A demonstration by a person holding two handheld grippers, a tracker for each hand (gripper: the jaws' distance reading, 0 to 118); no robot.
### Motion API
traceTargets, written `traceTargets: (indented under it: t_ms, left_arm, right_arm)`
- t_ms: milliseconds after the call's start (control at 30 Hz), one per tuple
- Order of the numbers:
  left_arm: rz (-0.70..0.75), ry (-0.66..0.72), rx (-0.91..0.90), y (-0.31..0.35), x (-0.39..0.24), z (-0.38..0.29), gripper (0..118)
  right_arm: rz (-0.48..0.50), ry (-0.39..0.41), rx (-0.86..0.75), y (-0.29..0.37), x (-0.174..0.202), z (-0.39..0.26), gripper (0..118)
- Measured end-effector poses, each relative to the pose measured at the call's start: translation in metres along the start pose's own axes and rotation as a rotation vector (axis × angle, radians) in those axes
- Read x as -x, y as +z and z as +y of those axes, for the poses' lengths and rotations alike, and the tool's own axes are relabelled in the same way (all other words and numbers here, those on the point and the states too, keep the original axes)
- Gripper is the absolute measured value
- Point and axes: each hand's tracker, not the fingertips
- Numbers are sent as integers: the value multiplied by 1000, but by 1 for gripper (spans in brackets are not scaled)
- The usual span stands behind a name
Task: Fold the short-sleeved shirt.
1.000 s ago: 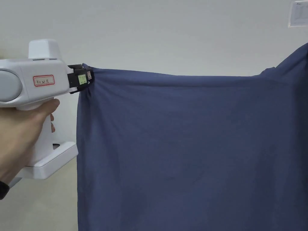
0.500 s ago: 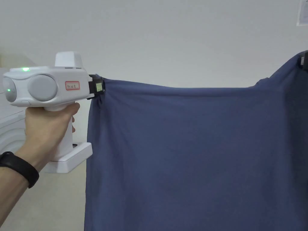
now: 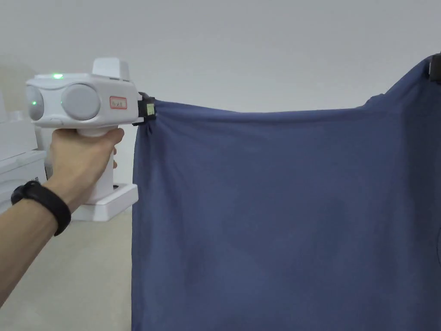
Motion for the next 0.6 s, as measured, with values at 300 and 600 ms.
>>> traceTargets:
  t_ms: [300,600]
  left_arm:
    - [68,15,78,-61,3,-2,6]
    - [57,3,85,-93,9,-13,6]
  right_arm:
    - [-46,37,46,-48,19,5,4]
    - [-42,56,62,-81,26,-4,4]
